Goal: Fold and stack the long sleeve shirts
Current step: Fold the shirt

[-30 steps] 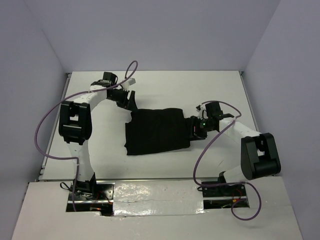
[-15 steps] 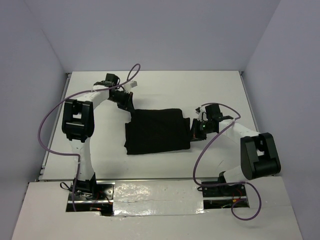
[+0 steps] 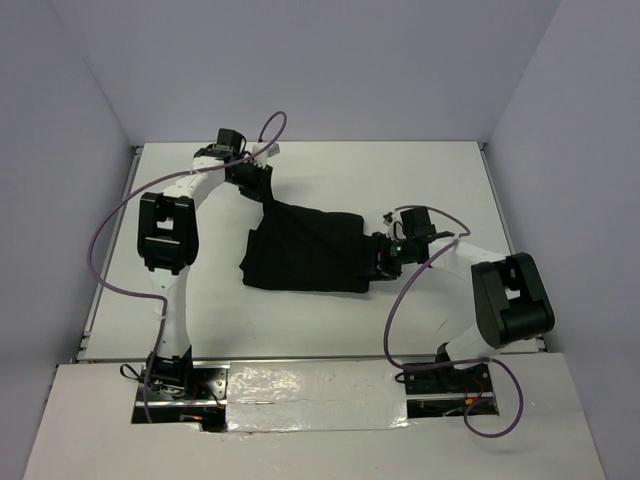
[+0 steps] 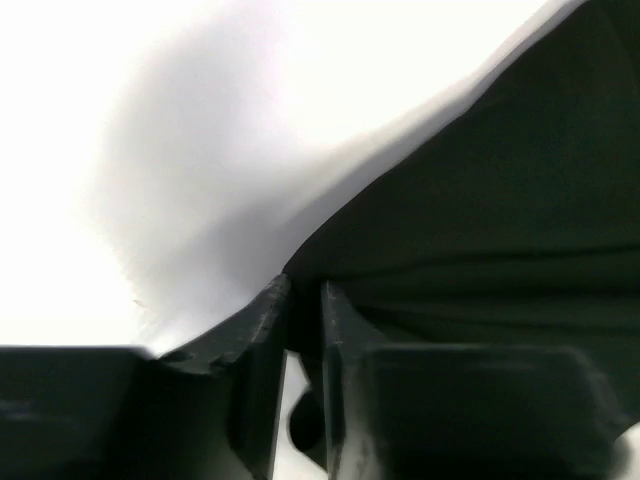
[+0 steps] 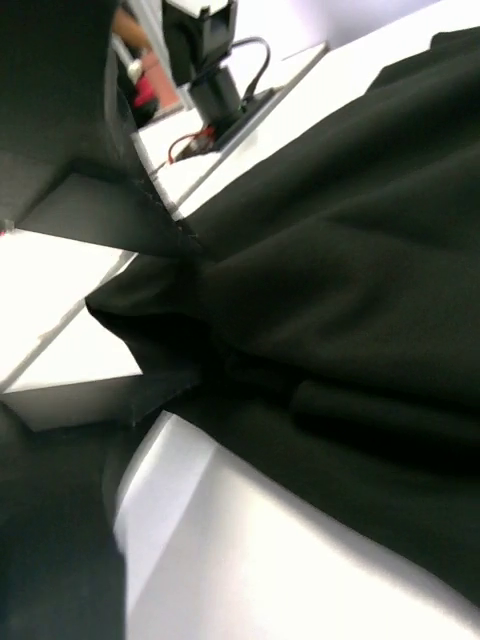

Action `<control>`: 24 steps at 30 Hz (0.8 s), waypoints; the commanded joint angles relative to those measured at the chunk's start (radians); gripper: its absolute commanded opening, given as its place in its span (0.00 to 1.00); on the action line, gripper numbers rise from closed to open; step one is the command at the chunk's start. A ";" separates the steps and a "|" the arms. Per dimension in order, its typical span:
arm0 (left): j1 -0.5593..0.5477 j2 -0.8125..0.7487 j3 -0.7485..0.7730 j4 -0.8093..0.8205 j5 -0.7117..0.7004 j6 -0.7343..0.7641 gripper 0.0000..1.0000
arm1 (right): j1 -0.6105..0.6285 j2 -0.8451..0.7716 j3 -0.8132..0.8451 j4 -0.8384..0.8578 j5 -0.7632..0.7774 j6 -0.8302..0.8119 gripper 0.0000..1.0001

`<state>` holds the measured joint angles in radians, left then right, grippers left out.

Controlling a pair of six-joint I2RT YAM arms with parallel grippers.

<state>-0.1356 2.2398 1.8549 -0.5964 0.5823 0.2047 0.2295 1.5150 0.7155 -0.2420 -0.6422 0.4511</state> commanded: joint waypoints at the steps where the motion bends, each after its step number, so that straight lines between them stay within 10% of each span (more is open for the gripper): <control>1: 0.002 0.040 0.111 -0.083 -0.001 0.045 0.46 | 0.004 0.016 0.097 0.041 -0.014 0.015 0.60; 5: 0.020 -0.032 0.127 -0.111 0.028 0.049 0.90 | -0.030 0.049 0.257 -0.065 0.087 -0.078 0.99; 7: 0.034 -0.071 0.119 -0.126 0.062 0.039 0.99 | -0.041 0.086 0.314 -0.072 0.101 -0.089 1.00; 16: 0.047 -0.337 -0.287 -0.321 0.073 0.174 0.99 | -0.053 0.399 0.621 -0.204 0.197 -0.153 0.99; 24: 0.019 -0.434 -0.618 -0.303 0.073 0.214 0.89 | -0.053 0.520 0.690 -0.178 0.157 -0.149 0.41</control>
<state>-0.0986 1.8328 1.2755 -0.8818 0.6250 0.3737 0.1806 2.0216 1.3449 -0.4225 -0.4751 0.3073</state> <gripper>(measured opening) 0.892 0.443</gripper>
